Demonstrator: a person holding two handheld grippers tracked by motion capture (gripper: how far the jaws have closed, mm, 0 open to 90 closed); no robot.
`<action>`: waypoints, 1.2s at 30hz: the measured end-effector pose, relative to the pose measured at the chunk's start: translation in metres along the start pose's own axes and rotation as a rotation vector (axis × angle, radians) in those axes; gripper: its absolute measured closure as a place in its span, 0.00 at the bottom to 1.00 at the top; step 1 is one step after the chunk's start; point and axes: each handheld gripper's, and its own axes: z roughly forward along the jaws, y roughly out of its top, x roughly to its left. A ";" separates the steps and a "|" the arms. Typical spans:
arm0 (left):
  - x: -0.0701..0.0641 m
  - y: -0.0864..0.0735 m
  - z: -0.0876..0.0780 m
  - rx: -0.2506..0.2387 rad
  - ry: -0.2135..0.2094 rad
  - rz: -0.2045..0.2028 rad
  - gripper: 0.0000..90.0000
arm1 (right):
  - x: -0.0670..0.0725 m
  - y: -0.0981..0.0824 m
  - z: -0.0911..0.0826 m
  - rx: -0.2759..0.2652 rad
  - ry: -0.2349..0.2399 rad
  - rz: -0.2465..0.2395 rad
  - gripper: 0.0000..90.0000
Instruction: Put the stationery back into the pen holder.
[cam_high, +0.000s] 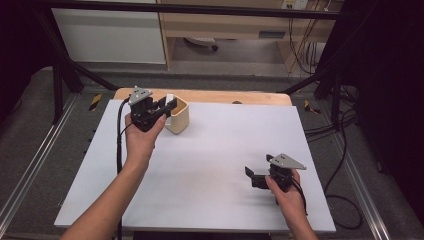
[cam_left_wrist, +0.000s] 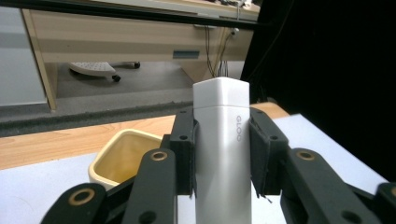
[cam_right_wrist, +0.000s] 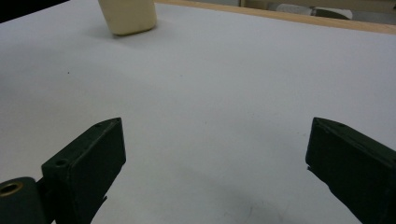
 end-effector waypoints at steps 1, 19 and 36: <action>0.002 0.001 0.001 -0.006 0.004 -0.008 0.74 | 0.000 0.000 0.000 -0.002 0.000 0.000 0.06; 0.024 0.011 0.038 -0.106 0.054 0.045 0.74 | -0.003 0.000 -0.002 -0.009 0.006 0.012 0.06; 0.039 0.001 0.058 -0.126 0.099 0.094 0.74 | -0.001 -0.001 0.000 -0.005 0.005 0.003 0.06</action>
